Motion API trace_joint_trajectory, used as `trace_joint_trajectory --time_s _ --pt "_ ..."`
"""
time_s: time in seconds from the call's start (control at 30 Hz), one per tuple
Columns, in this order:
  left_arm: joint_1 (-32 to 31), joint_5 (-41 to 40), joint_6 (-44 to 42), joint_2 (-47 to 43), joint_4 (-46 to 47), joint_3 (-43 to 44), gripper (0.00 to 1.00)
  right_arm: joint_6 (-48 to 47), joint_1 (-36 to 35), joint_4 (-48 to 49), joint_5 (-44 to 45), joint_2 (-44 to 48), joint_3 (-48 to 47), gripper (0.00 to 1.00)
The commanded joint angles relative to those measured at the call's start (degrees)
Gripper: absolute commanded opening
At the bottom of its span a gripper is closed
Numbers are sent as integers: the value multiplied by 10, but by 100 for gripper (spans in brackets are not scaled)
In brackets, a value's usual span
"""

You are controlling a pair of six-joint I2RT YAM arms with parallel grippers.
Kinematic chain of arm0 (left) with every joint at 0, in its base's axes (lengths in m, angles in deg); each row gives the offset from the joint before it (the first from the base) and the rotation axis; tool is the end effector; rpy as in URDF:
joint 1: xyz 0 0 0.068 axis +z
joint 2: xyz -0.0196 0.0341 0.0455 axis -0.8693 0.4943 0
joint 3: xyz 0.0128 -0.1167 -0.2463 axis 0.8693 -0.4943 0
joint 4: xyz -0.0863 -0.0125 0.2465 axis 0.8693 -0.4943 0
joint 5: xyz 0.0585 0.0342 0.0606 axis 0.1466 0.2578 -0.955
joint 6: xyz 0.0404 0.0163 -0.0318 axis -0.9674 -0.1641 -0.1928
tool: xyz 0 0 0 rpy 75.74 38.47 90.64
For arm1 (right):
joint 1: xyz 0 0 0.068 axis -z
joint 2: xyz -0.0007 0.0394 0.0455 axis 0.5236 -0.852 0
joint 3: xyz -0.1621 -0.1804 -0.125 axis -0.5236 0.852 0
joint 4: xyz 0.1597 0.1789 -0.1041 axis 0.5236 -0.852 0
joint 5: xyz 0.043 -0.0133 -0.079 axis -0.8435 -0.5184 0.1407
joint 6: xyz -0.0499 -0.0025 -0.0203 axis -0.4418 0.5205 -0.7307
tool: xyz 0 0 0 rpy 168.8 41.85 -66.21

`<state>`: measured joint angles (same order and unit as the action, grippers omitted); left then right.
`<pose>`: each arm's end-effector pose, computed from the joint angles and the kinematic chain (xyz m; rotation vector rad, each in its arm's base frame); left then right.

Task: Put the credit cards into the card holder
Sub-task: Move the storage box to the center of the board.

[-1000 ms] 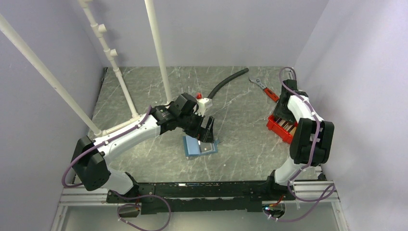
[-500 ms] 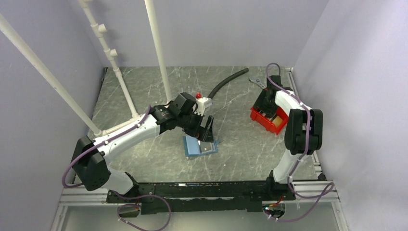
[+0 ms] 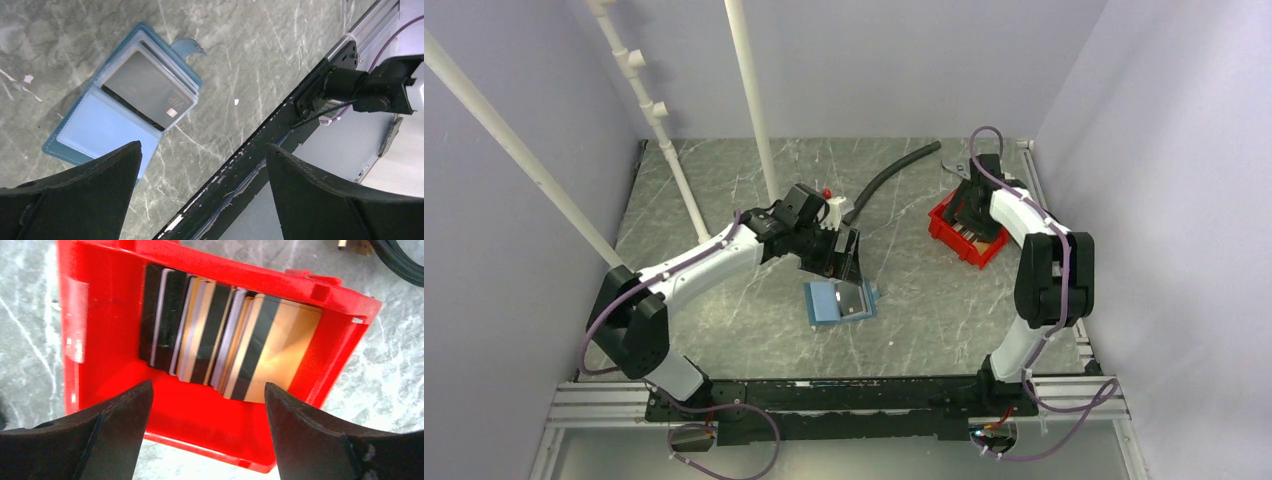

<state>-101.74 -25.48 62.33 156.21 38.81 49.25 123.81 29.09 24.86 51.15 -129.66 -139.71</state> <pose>0.2353 -0.2264 0.2738 0.5701 2.5683 -0.9758 0.3657 0.0105 0.2124 0.7697 2.5370 0.0068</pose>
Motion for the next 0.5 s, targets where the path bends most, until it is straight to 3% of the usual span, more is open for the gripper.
trace_joint_trajectory --time_s 0.0,0.33,0.47 --pt "18 30 18 26 -8 34 99 -13 4 60 19 24 41 84" --pt "19 44 64 89 -31 93 99 89 -34 114 -54 3 63 86" --pt "19 33 68 113 -48 121 99 71 -39 64 19 -11 20 88"
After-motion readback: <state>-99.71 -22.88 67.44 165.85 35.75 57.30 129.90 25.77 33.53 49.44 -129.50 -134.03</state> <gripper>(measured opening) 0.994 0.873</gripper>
